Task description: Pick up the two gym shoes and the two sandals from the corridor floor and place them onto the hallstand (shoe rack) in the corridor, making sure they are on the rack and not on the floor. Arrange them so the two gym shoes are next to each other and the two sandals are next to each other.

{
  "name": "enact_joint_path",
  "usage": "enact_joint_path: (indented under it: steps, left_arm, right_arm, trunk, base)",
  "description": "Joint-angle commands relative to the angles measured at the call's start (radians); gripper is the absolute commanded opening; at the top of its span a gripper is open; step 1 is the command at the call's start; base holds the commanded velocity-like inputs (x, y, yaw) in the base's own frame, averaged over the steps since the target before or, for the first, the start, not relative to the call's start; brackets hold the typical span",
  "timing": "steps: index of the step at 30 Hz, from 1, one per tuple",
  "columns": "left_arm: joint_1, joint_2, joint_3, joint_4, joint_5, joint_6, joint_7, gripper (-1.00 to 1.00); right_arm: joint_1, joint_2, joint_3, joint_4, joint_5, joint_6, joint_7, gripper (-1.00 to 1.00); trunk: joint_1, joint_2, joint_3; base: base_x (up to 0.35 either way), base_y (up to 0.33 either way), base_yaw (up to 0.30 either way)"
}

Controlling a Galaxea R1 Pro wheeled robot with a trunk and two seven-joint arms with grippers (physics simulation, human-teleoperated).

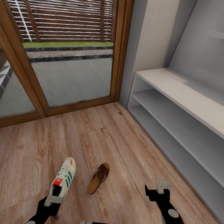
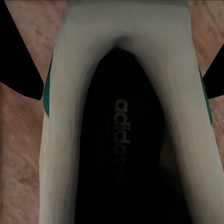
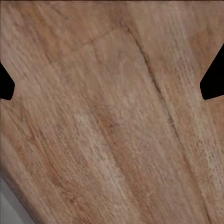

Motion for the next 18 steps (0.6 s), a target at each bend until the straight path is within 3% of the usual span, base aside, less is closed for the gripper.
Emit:
enact_joint_path:
  steps: [1, 4, 8, 13, 18]
  left_arm:
    - [0.011, 0.000, 0.012, 0.001, -0.006, -0.017, -0.003, -1.00]
    - [0.029, 0.000, 0.023, 0.001, -0.003, -0.042, -0.003, -1.00]
    - [0.056, 0.000, 0.041, 0.001, 0.000, -0.070, -0.004, -1.00]
    - [0.091, 0.000, 0.052, 0.000, 0.001, -0.083, -0.003, -1.00]
    - [0.104, 0.001, 0.055, 0.000, 0.001, -0.086, -0.003, -1.00]
  right_arm:
    - [0.011, 0.000, -0.001, 0.028, 0.008, -0.034, 0.001, 1.00]
    - [0.027, 0.000, -0.001, 0.084, 0.008, -0.108, 0.000, 1.00]
    - [0.044, 0.000, -0.001, 0.232, 0.007, -0.273, -0.002, 1.00]
    - [0.049, -0.001, -0.001, 0.394, 0.005, -0.422, -0.003, 1.00]
    - [0.050, 0.003, -0.001, 0.502, 0.003, -0.538, -0.003, 1.00]
  trunk:
    - [-0.001, 0.000, 0.005]
    - [-0.002, 0.001, 0.021]
    - [-0.004, 0.002, 0.043]
    - [-0.006, 0.003, 0.070]
    - [-0.008, 0.004, 0.097]
  base:
    - [0.000, 0.000, -0.087]
    - [0.000, 0.000, -0.086]
    - [0.000, 0.000, -0.083]
    - [0.000, 0.000, -0.079]
    - [0.000, 0.000, -0.078]
